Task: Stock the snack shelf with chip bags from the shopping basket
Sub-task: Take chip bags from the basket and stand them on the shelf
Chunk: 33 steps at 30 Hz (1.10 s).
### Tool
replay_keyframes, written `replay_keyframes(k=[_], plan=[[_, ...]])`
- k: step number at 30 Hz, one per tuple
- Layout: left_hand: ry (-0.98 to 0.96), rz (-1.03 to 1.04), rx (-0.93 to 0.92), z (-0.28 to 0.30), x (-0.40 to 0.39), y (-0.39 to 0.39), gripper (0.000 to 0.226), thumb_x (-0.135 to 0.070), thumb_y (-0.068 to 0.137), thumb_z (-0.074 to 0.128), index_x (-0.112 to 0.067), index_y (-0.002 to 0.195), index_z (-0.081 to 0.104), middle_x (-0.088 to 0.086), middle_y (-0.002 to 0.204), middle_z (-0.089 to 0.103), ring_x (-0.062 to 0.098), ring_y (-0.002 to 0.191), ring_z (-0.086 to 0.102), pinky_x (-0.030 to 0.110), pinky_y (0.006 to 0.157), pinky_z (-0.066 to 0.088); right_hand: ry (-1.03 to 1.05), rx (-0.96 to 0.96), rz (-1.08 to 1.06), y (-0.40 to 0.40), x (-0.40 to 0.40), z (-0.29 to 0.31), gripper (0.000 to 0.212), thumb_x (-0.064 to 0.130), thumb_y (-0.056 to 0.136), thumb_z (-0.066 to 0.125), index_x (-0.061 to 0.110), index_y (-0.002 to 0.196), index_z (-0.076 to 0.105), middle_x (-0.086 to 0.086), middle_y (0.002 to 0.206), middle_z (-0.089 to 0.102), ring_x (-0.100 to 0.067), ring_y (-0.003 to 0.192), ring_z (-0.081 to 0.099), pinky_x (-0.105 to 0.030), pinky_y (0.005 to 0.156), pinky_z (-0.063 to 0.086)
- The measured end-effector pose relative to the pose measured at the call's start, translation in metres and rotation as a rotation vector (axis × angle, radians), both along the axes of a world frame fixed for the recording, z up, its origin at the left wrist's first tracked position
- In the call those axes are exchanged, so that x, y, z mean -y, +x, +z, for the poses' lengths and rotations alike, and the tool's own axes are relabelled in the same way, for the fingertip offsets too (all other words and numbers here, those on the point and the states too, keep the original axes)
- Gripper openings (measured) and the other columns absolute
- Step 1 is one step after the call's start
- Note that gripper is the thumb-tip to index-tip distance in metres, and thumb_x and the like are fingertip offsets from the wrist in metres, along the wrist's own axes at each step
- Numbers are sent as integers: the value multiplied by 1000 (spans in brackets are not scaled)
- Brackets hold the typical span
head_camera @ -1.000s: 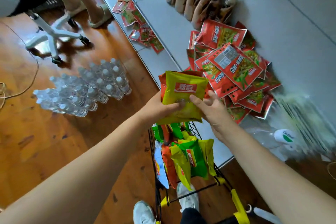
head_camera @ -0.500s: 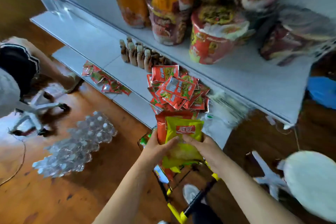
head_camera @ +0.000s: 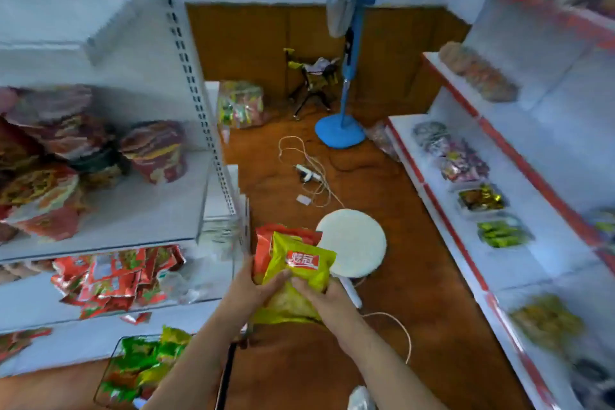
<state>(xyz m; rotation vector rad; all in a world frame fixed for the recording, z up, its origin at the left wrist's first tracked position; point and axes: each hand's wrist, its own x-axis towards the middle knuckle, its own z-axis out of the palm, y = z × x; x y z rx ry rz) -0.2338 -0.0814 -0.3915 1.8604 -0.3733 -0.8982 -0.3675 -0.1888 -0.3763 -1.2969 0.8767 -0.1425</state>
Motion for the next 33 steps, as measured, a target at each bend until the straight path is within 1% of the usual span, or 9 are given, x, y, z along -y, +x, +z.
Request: replay_keyframes(k=[3, 6, 11, 14, 17, 20, 23, 28, 33], plan=[[15, -169, 4, 14, 98, -35, 76, -64, 55, 82, -27, 115, 55, -4, 106, 70, 5, 90, 68, 23, 75, 55, -11, 23, -178, -51, 78, 12, 23, 23, 83, 74, 26, 105, 70, 13, 92, 76, -6, 93, 71, -16, 74, 54], [30, -335, 17, 22, 195, -75, 88, -75, 53, 76, -27, 122, 53, -8, 112, 68, 7, 96, 67, 26, 81, 56, -44, 33, -305, -106, 155, 20, 18, 24, 83, 74, 24, 101, 71, 16, 81, 75, 2, 79, 70, -8, 62, 49], [6, -548, -9, 26, 340, -155, 67, -53, 68, 80, -23, 122, 55, -3, 113, 70, 7, 92, 70, 20, 71, 56, -102, -23, -494, -198, 266, 21, 20, 32, 79, 78, 25, 96, 71, 5, 91, 77, -10, 86, 72, -18, 73, 55], [3, -633, -44, 26, 407, -199, 62, -48, 72, 80, -23, 122, 53, -5, 110, 70, 11, 93, 71, 29, 79, 59, -107, -42, -597, -241, 320, 16, 26, 35, 76, 79, 26, 99, 72, 9, 90, 77, -4, 86, 71, -26, 83, 57], [-4, -691, -70, 24, 466, -233, 76, -62, 57, 82, -29, 117, 50, -8, 108, 68, 9, 92, 70, 30, 82, 58, -92, -50, -690, -274, 369, 9, 30, 38, 73, 81, 26, 99, 72, 12, 83, 74, 3, 78, 69, -16, 70, 55], [-9, -736, -96, 22, 522, -263, 73, -57, 61, 83, -29, 118, 46, -16, 102, 65, 6, 89, 69, 29, 81, 58, -80, -45, -791, -297, 415, 2, 42, 46, 63, 82, 29, 99, 71, 6, 92, 76, -11, 90, 72, -36, 85, 58], [-13, -779, -94, 14, 585, -283, 64, -39, 76, 79, -25, 128, 44, -15, 105, 63, 6, 92, 67, 26, 79, 57, -69, -23, -885, -312, 464, -8, 34, 29, 75, 81, 24, 106, 69, 5, 97, 76, -12, 91, 72, -39, 88, 57], [-4, -889, -109, -12, 715, -294, 72, -48, 68, 84, -20, 126, 53, 2, 117, 69, 17, 101, 70, 44, 90, 57, -43, -6, -1029, -324, 571, -29, 29, 24, 75, 81, 25, 102, 70, 6, 92, 76, -9, 85, 72, -30, 79, 58], [-17, -988, -137, -47, 869, -309, 42, -29, 81, 78, -25, 116, 54, -3, 109, 69, 10, 90, 70, 25, 72, 60, 33, 34, -1154, -326, 706, -52, 31, 17, 80, 75, 25, 108, 65, 1, 103, 74, -18, 91, 72, -35, 81, 58]])
